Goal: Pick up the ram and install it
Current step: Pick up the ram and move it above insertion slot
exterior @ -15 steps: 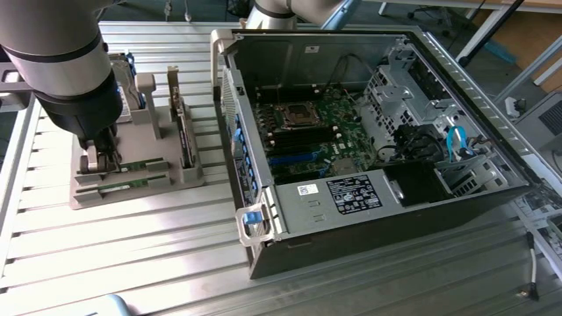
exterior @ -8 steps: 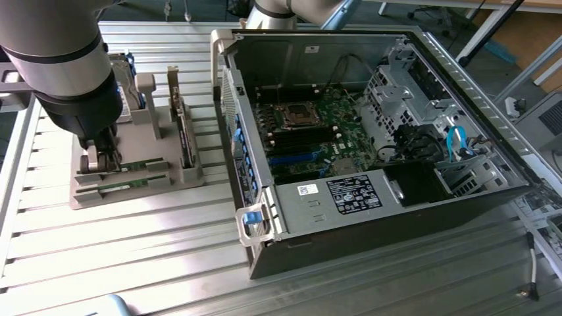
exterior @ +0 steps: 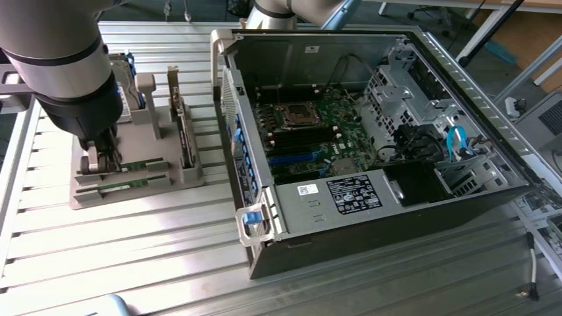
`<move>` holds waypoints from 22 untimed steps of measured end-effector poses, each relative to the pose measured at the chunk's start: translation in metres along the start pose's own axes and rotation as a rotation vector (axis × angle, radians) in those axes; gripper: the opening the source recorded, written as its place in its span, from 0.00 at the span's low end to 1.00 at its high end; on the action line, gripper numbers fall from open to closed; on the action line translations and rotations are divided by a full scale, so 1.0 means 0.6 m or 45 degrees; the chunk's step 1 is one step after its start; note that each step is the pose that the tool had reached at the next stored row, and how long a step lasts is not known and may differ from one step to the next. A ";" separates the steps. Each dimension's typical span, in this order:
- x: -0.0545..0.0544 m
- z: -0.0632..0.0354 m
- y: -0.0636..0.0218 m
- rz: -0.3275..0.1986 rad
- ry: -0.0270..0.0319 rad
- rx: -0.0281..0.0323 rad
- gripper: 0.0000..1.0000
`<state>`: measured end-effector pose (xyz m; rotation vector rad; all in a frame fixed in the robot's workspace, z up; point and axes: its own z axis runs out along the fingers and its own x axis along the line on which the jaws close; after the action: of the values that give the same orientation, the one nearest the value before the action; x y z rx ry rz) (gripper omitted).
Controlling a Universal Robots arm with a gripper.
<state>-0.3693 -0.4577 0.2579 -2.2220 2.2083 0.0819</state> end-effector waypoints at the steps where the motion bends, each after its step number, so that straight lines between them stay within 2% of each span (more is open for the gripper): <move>1: 0.001 0.001 0.000 0.000 -0.0001 0.0002 0.24; 22: 0.006 0.030 -0.001 0.000 -0.0001 0.0000 0.24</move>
<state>-0.3693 -0.4603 0.2398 -2.2219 2.2083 0.0820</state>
